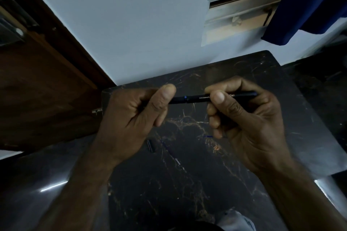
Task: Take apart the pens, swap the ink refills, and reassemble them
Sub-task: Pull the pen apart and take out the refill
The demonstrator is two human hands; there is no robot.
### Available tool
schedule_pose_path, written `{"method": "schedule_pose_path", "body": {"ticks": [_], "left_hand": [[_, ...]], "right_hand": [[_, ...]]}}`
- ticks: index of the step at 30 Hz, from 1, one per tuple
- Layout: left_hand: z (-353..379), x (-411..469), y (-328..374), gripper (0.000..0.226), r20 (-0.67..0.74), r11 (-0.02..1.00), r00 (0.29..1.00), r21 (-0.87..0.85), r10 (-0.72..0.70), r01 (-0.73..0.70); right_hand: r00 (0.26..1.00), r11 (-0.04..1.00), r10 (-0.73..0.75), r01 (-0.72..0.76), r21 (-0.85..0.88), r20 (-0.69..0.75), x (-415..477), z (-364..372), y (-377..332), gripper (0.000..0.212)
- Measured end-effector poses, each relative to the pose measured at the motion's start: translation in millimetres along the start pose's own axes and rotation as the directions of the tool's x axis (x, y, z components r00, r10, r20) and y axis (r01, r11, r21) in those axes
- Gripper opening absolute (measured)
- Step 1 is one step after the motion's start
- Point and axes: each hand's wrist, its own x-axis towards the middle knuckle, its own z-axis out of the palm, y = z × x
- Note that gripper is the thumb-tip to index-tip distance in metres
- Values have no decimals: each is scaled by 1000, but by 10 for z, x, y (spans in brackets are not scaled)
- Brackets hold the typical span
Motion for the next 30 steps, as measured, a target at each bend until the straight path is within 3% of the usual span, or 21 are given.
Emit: {"method": "schedule_pose_path", "body": {"ticks": [4, 6, 10, 14, 17, 20, 23, 26, 28, 30], "left_hand": [[78, -21, 67, 25, -90, 981, 996, -192, -4, -13], [124, -56, 44, 13, -114, 979, 993, -197, 26, -48], [151, -78, 20, 23, -144, 990, 987, -111, 68, -84], [137, -33, -10, 47, -214, 976, 971, -210, -102, 56], [93, -56, -22, 28, -109, 944, 991, -329, -79, 39], [112, -93, -33, 16, -127, 977, 992, -207, 15, -41], [170, -88, -40, 33, -207, 991, 977, -131, -42, 15], [171, -64, -38, 44, -260, 975, 955, -204, -141, 88], [136, -73, -45, 32, -172, 950, 981, -309, -93, 35], [110, -89, -44, 13, -111, 953, 993, -304, -32, -3]], "right_hand": [[998, 999, 9, -6, 52, -56, -28, -23, 4, 12], [996, 997, 12, -6, 71, -86, -22, -31, 11, 14], [998, 997, 9, -4, 79, -67, -36, -53, 37, 15], [1000, 997, -8, 10, 77, -28, -52, -38, 86, 15], [998, 997, 0, 5, 75, -67, -37, -64, 112, 14], [997, 998, 21, -16, 62, -80, -36, -94, 123, 16], [998, 998, 20, -16, 67, -59, -53, -74, 153, 14], [998, 996, 24, -19, 88, -53, -66, -28, 197, 12], [996, 995, 33, -25, 95, -87, -57, -13, 215, 13], [990, 995, 36, -23, 101, -134, -37, -25, 219, 14]]}}
